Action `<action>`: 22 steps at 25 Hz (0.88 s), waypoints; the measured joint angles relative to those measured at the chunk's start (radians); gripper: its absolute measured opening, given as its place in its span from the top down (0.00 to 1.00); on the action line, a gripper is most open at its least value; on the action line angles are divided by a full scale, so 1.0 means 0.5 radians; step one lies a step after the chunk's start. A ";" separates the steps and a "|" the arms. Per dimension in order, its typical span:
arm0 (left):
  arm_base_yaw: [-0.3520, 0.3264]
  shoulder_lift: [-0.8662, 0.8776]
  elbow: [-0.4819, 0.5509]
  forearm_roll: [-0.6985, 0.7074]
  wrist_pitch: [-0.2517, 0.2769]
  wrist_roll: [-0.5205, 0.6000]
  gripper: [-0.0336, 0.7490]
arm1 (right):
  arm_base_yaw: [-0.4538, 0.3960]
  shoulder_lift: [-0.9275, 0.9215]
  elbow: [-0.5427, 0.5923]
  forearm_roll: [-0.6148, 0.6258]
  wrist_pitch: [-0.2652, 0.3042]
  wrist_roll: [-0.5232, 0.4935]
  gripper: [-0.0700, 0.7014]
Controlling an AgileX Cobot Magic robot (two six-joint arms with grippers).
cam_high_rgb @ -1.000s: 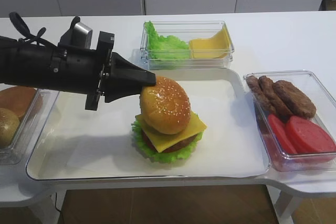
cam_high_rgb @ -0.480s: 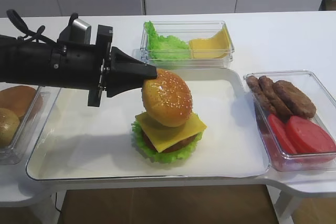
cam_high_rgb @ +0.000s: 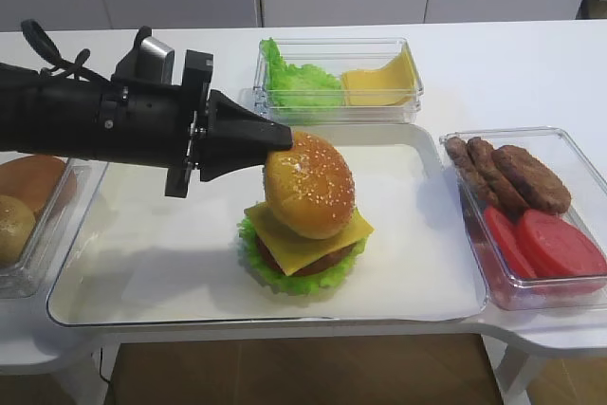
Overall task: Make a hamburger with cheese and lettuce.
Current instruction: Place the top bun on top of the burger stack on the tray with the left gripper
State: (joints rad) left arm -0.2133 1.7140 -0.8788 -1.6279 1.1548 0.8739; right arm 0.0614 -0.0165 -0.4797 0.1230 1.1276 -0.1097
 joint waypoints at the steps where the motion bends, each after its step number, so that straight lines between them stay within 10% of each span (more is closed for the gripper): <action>1: 0.000 0.000 0.000 0.004 -0.004 0.000 0.87 | 0.000 0.000 0.000 0.000 0.000 0.000 0.91; 22: 0.000 0.000 0.000 0.127 -0.081 0.000 0.87 | 0.000 0.000 0.000 0.000 0.000 0.000 0.91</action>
State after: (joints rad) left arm -0.2133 1.7140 -0.8788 -1.5646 1.1144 0.8739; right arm 0.0614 -0.0165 -0.4797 0.1230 1.1276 -0.1097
